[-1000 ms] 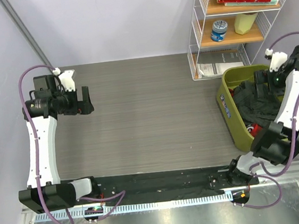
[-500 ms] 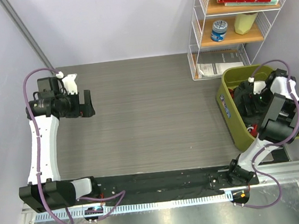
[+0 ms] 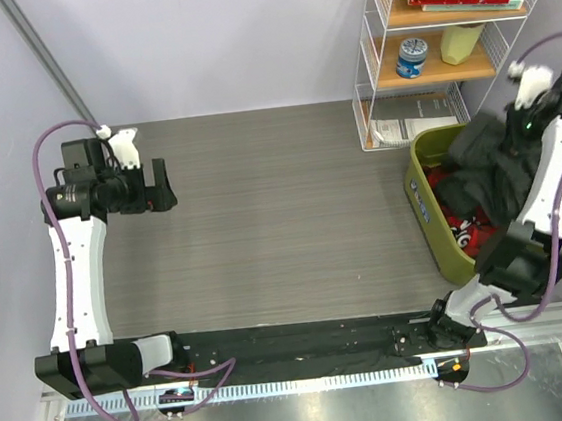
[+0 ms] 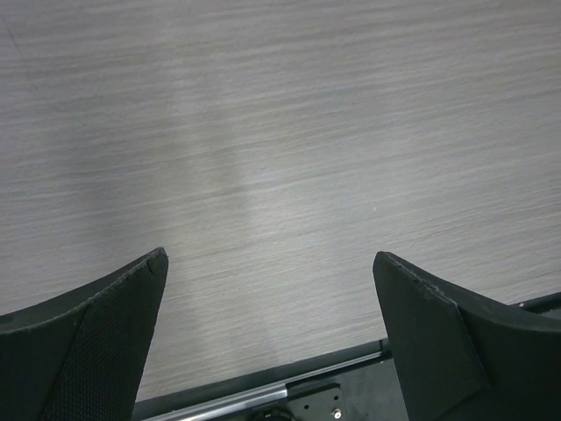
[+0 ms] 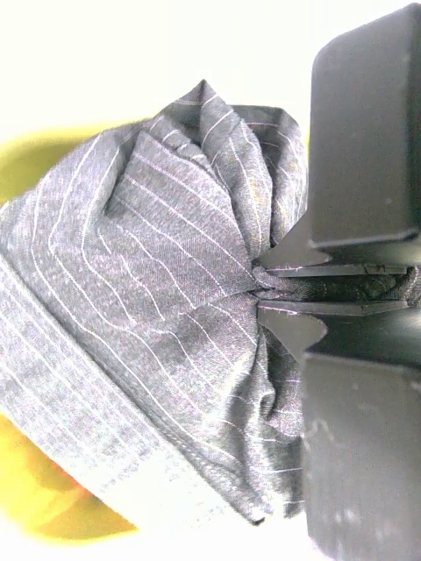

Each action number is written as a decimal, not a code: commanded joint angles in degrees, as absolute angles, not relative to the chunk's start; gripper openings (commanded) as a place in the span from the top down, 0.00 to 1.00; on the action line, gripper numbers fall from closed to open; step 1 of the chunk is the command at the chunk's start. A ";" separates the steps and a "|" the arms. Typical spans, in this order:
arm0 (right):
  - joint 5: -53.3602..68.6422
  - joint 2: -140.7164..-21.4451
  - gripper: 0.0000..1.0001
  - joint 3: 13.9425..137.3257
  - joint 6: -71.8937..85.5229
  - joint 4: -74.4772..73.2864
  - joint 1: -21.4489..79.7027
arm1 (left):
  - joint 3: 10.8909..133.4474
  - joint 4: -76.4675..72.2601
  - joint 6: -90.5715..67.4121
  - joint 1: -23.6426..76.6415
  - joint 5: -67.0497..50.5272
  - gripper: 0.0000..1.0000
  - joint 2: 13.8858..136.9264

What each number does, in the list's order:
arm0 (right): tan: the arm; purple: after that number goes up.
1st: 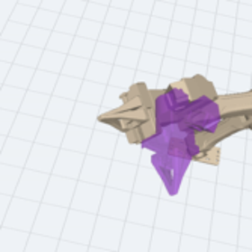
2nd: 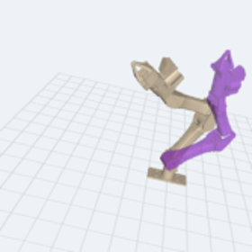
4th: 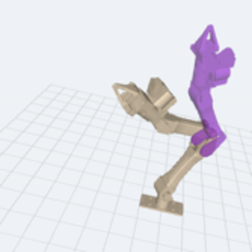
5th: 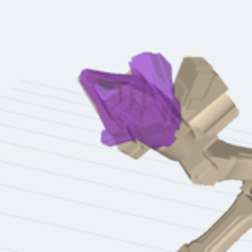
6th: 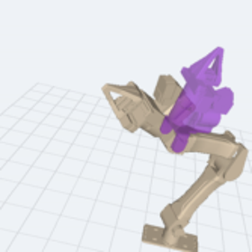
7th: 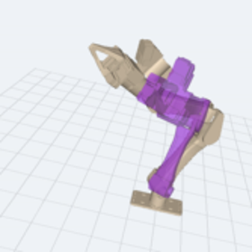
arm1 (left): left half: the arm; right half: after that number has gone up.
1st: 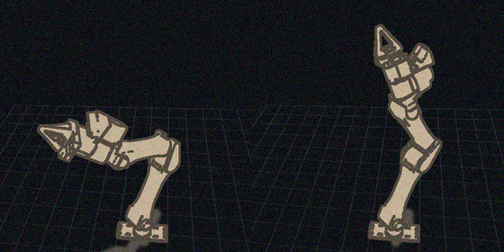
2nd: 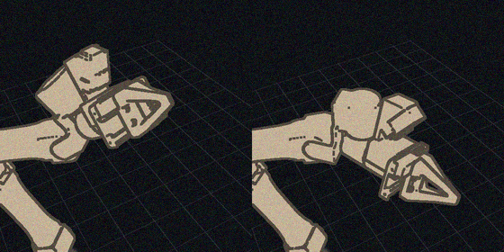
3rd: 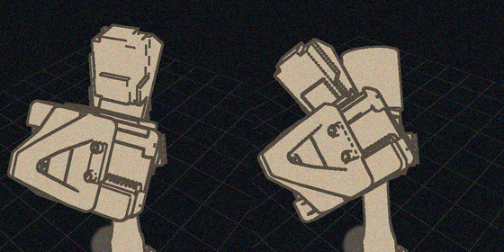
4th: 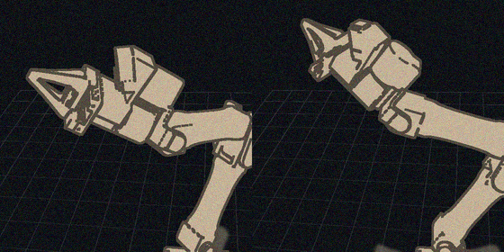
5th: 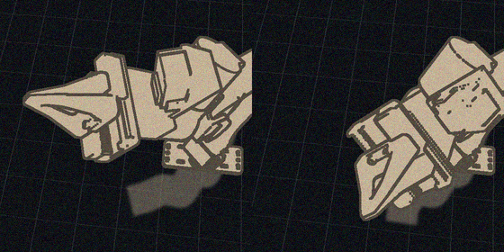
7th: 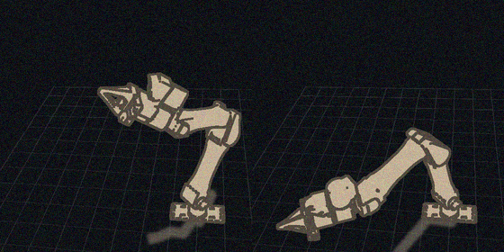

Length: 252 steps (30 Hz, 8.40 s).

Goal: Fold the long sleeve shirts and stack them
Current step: Grab the shirt from the pile, then move the shirt to the center of the board, then flatten the shirt out

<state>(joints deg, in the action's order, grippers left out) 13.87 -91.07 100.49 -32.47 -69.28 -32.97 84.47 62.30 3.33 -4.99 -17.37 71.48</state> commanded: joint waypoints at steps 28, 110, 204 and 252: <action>57.92 -90.87 0.73 108.38 6.35 -33.29 22.68 | 84.74 50.98 -8.71 -7.56 -27.77 0.00 68.03; 33.57 -113.82 0.99 113.65 -6.77 -48.60 38.41 | 73.75 26.41 12.03 -0.53 -47.20 0.04 84.99; 13.18 -112.59 0.48 83.85 -20.74 -21.09 44.30 | 60.73 49.92 23.82 0.26 -18.71 0.92 86.84; 9.24 -87.88 0.10 54.32 -31.99 -13.55 52.37 | 68.46 54.66 25.31 0.28 -52.73 0.41 67.65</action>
<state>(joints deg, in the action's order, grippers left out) 19.86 -83.53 54.54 -27.29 -22.39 47.42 65.65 56.51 29.06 9.63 -44.18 62.81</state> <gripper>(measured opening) 0.892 0.565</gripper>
